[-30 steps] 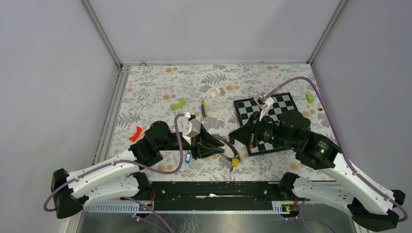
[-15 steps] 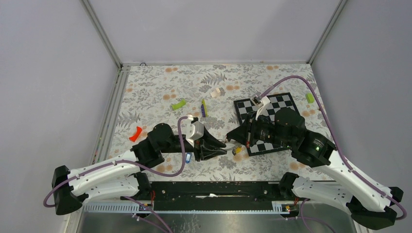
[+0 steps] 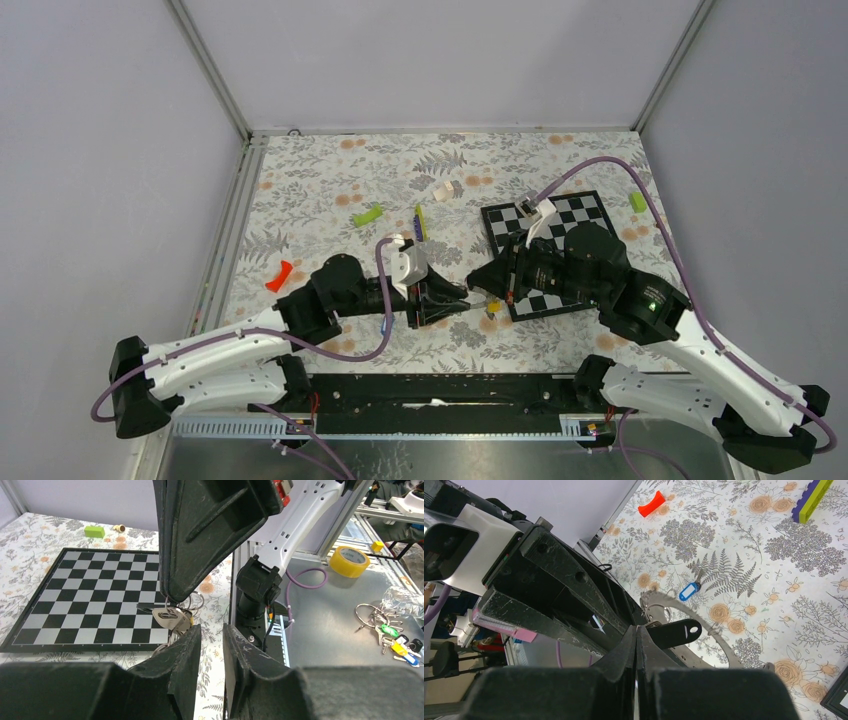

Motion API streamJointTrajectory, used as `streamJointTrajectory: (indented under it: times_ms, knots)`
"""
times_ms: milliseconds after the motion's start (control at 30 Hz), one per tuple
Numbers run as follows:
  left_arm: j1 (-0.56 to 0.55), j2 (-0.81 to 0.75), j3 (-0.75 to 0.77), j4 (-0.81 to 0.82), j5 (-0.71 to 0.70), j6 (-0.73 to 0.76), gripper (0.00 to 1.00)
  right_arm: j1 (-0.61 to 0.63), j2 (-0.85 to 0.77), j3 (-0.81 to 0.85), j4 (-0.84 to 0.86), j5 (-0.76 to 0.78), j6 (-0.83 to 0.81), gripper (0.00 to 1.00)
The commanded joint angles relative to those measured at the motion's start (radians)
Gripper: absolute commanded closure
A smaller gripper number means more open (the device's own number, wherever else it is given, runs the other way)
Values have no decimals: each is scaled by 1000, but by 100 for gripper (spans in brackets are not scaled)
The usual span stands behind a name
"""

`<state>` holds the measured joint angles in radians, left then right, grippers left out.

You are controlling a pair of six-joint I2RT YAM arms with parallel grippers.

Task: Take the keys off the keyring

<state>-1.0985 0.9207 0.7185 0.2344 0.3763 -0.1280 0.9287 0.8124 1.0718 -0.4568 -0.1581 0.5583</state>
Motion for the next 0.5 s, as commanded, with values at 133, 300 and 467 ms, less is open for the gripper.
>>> streamJointTrajectory:
  times_ms: [133,300,467]
  knots:
    - [-10,10,71,-6,-108,39,75,5,-2,7,43,23,15,100]
    - [-15,7,70,-14,-168,54,75,5,-3,7,37,35,12,100]
    - [-18,15,73,-15,-205,66,74,5,-1,5,38,34,13,100]
